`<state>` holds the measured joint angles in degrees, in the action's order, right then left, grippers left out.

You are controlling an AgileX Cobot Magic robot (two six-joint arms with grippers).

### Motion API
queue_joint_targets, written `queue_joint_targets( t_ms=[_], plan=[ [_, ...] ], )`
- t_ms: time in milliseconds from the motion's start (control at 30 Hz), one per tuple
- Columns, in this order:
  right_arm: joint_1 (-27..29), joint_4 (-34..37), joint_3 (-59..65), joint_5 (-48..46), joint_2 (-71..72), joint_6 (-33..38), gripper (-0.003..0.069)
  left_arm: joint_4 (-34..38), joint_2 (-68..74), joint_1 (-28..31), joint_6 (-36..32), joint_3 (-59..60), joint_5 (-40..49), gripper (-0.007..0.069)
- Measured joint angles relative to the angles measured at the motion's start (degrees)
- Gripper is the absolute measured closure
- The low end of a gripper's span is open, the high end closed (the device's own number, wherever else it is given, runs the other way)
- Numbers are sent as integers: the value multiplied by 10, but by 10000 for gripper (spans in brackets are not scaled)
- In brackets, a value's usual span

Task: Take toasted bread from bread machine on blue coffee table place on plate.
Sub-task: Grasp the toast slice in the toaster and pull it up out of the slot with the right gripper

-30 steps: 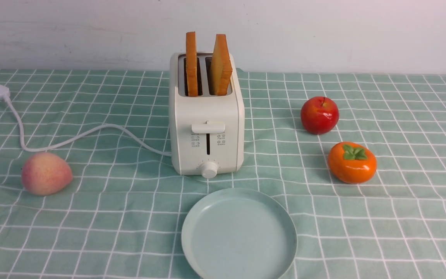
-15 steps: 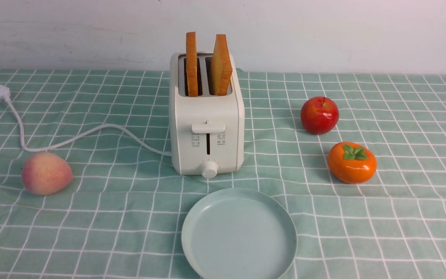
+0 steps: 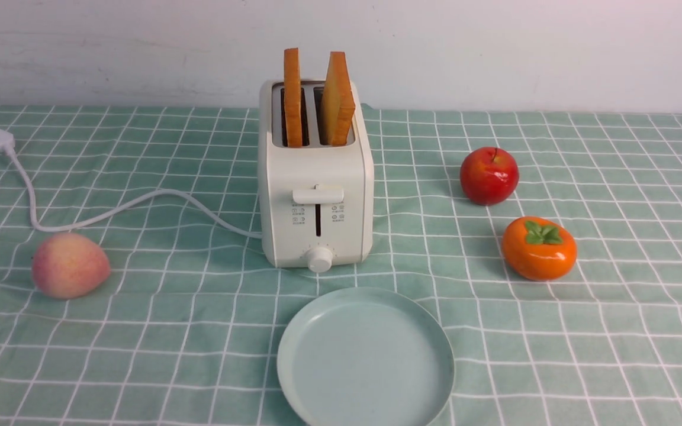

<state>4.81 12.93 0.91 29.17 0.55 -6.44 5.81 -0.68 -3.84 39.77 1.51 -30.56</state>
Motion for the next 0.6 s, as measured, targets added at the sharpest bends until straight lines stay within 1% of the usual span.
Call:
queue_joint_targets(
  t_ms=[67,133,167,200,233,267,300,333,367,400,433,467,533,600],
  plan=[
    [0,37,-42,0,-5,-45,419,0,0,0,20,-28,-14,386],
    [0,64,-103,-24,-26,-84,419,-8,5,0,29,-80,-4,386],
    [0,75,-152,-48,-46,-97,419,-18,15,0,34,-119,11,386],
    [0,76,-162,-54,-46,-97,419,-21,21,0,36,-127,19,386],
    [0,78,-219,-87,-72,-103,419,-36,40,0,45,-171,43,386],
    [0,67,-317,-150,-123,-104,419,-67,73,0,57,-236,89,386],
    [0,54,-369,-187,-152,-101,419,-86,94,0,63,-285,121,386],
    [0,26,-447,-254,-205,-95,419,-127,134,0,71,-353,187,386],
    [0,12,-498,-304,-229,-90,419,-141,157,0,76,-381,231,386],
    [0,-20,-570,-384,-284,-79,419,-161,192,0,80,-432,306,386],
    [0,-38,-623,-449,-316,-70,419,-170,215,0,82,-462,354,386],
    [0,-60,-667,-510,-353,-59,419,-177,243,0,82,-494,417,386],
    [0,-88,-722,-592,-417,-46,419,-188,290,0,80,-539,524,386],
    [0,-102,-744,-630,-472,-42,419,-200,333,0,65,-554,612,386]
  ],
)
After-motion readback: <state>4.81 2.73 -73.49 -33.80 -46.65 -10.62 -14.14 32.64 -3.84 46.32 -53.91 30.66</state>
